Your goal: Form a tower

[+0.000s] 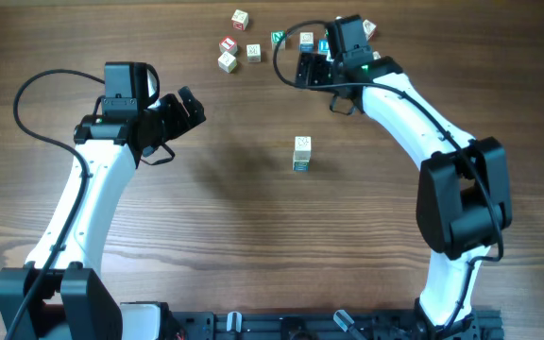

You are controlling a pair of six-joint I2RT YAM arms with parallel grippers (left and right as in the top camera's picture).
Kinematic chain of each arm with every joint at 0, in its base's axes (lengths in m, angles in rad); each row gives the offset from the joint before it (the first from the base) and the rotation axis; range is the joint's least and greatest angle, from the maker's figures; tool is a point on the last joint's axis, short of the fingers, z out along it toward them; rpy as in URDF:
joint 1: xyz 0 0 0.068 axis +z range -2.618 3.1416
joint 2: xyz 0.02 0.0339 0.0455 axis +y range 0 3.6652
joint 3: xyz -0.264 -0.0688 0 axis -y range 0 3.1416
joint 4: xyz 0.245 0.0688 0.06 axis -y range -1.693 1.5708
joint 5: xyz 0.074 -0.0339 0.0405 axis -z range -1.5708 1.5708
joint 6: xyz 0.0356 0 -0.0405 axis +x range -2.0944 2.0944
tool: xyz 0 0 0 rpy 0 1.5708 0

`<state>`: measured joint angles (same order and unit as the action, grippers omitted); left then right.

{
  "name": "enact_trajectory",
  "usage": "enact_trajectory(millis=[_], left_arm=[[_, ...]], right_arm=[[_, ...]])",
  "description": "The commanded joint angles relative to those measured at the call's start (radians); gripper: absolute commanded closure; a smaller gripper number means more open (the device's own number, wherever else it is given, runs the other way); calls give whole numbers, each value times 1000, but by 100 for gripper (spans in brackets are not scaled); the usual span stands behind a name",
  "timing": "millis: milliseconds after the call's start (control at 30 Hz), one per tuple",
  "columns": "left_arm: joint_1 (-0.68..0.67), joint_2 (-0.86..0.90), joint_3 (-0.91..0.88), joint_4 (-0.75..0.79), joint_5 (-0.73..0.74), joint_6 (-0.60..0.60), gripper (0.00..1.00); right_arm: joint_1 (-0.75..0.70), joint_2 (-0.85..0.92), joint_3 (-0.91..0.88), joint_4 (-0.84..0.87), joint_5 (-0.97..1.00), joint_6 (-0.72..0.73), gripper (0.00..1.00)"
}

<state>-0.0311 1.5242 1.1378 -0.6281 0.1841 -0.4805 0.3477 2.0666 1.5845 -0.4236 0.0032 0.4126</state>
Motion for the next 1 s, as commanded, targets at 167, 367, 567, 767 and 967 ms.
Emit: enact_trajectory(millis=[167,367,567,767,967], left_arm=[[1,-2,-5,3,-2,2,0],[1,-2,-5,3,-2,2,0],[1,-2,-5,3,-2,2,0],[1,-2,-5,3,-2,2,0],[1,-2,-5,3,-2,2,0]], right_arm=[[0,105,12,79,42,-18,0],[0,180,12,142,52,-16,0],[0,201,12,143,52,-19,19],[0,201,13,167,86,-21,48],[0,201,13,195,86,-21,61]])
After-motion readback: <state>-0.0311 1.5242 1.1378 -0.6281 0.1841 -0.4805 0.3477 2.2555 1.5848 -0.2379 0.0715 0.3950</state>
